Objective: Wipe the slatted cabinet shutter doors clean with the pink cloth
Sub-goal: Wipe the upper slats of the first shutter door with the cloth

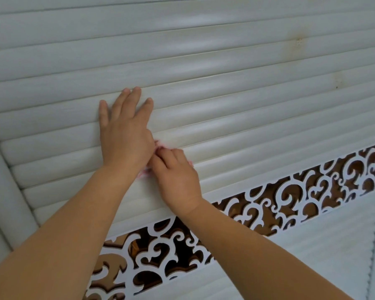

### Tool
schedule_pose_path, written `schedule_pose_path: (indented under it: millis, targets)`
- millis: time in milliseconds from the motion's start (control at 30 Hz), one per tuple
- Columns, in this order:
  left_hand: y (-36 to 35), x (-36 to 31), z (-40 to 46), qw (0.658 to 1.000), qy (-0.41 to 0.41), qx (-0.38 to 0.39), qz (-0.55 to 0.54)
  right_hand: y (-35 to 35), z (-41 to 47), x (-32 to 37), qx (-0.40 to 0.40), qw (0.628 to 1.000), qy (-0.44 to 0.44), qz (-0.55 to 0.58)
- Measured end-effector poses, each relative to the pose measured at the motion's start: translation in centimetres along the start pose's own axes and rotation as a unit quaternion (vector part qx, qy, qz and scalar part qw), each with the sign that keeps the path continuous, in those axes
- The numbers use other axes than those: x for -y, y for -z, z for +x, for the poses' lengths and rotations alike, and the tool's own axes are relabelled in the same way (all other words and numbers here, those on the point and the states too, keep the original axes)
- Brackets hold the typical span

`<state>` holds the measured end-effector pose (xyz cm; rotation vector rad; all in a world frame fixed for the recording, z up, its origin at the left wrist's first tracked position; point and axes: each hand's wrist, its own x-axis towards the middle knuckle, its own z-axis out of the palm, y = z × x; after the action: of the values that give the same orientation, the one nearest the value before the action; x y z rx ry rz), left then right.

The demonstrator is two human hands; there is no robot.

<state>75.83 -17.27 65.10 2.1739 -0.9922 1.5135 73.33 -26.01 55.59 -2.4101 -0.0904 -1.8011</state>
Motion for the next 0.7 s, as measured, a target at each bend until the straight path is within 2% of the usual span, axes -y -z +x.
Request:
schedule_pose_path:
  millis: [100,200,300,400,567,633,700]
  targets:
    - [0.0,0.5,-0.3,1.0,-0.018,0.013,0.009,0.5,-0.7,-2.1,0.004,0.997,0.081,-0.017]
    - [-0.1,0.9,-0.5,0.999,-0.028,0.016,0.017,2.5,-0.7,-5.9,0.04,0.995,0.065,-0.065]
    - [-0.3,0.8,-0.5,0.999,-0.022,0.016,0.021,5.1,-1.2,-10.1,0.053,0.993,-0.015,-0.101]
    - [-0.4,0.7,-0.6,0.999,-0.022,0.01,0.024,7.6,-1.7,-13.6,0.036,0.981,-0.156,-0.11]
    - [-0.6,0.5,-0.4,1.0,-0.013,0.0,0.013,7.8,-2.6,-15.4,-0.093,0.931,-0.352,-0.034]
    - [-0.6,0.4,-0.4,1.0,-0.011,0.0,0.01,6.7,-3.4,-14.1,-0.113,0.922,-0.372,-0.002]
    - [-0.7,0.5,-0.4,1.0,-0.012,-0.002,0.008,5.2,-4.3,-12.3,-0.106,0.942,-0.32,0.0]
